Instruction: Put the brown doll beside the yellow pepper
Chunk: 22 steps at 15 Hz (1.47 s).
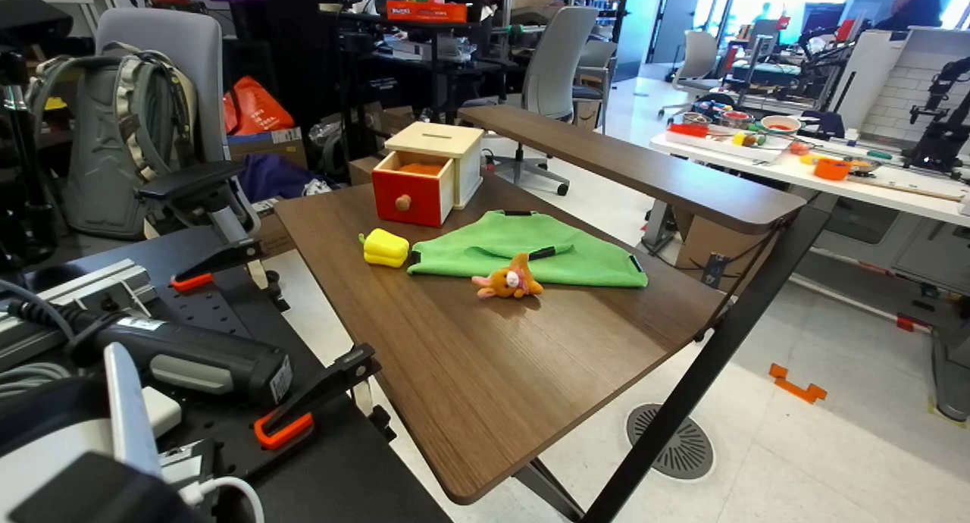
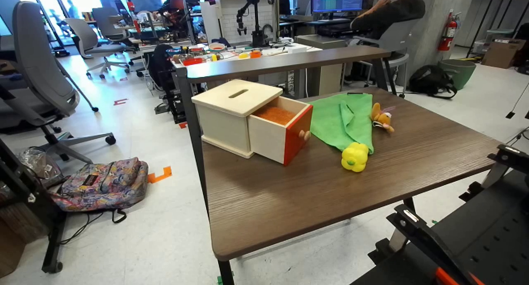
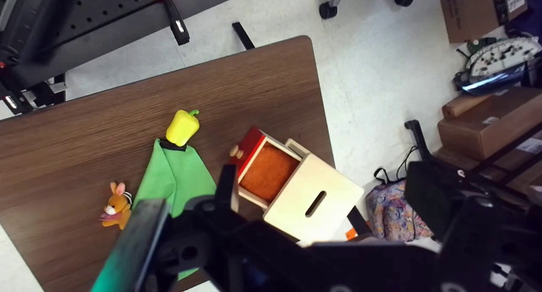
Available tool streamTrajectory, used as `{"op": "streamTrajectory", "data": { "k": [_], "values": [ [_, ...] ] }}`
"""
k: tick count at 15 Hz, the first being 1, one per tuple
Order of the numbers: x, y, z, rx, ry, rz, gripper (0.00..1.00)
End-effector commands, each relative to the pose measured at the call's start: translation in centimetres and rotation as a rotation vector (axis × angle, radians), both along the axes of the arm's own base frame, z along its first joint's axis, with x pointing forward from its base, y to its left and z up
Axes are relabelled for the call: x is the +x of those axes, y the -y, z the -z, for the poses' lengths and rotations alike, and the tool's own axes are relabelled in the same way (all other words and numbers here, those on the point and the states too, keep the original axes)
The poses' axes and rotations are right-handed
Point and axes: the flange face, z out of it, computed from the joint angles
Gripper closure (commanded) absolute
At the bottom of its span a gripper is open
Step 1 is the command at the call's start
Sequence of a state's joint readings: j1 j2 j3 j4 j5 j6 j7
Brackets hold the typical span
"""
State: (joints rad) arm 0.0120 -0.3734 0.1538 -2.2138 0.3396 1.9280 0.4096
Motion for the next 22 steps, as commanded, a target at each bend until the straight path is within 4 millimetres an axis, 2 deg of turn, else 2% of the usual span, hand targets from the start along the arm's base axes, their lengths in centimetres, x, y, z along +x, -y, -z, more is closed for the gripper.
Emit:
{"op": "streamTrajectory", "data": {
  "k": [1,4,6,9,11,12,13,14,18,20,22],
  "values": [
    [5.7,3.2,2.4,0.009,-0.034,0.117,0.0],
    [9.0,7.2,5.9,0.032,-0.064,0.208,0.0],
    [10.8,9.9,9.1,0.034,-0.071,0.275,0.0],
    [12.8,13.0,14.4,0.007,-0.064,0.359,0.0],
    [13.7,14.3,17.4,-0.002,-0.085,0.406,0.0],
    [12.2,13.6,15.9,0.009,-0.081,0.361,0.0],
    [12.4,13.9,17.3,0.005,-0.098,0.368,0.0],
    [12.5,14.0,17.8,0.003,-0.107,0.368,0.0],
    [12.5,13.6,16.7,0.006,-0.088,0.363,0.0],
    [13.5,13.7,17.5,-0.026,-0.073,0.395,0.0],
    [14.5,14.3,19.5,-0.061,-0.089,0.413,0.0]
  ]
}}
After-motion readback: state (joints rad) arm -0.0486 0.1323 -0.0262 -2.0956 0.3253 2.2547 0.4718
